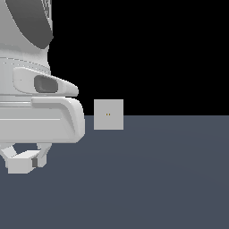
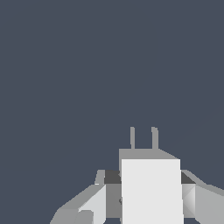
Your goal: Plug the charger into the wall socket.
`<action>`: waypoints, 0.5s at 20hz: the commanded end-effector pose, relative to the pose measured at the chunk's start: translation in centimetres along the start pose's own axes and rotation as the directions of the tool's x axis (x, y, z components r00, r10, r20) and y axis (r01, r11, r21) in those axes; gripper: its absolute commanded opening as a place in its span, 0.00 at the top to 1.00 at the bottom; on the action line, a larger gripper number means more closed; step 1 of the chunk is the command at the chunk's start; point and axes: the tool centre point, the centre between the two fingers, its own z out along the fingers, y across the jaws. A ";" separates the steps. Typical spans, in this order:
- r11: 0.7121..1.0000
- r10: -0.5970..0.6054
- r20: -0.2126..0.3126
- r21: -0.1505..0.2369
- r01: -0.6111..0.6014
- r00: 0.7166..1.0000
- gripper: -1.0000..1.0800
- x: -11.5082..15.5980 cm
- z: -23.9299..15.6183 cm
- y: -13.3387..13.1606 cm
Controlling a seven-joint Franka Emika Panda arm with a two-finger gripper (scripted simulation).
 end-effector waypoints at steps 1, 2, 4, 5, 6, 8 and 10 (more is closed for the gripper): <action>1.000 0.016 -0.001 -0.001 -0.016 1.000 1.00 0.9 -0.5 0.9; 1.000 0.024 -0.001 -0.002 -0.024 1.000 1.00 1.3 -0.8 1.3; 0.999 0.043 -0.001 -0.003 -0.043 0.999 1.00 2.4 -1.5 2.3; 0.999 0.054 -0.001 -0.004 -0.054 0.999 1.00 3.0 -1.9 2.9; 0.998 0.066 -0.001 -0.005 -0.066 0.998 1.00 3.6 -2.3 3.6; 0.996 0.092 -0.001 -0.007 -0.092 0.996 1.00 5.0 -3.2 5.1; 0.993 0.121 -0.001 -0.010 -0.121 0.993 1.00 6.5 -4.1 6.7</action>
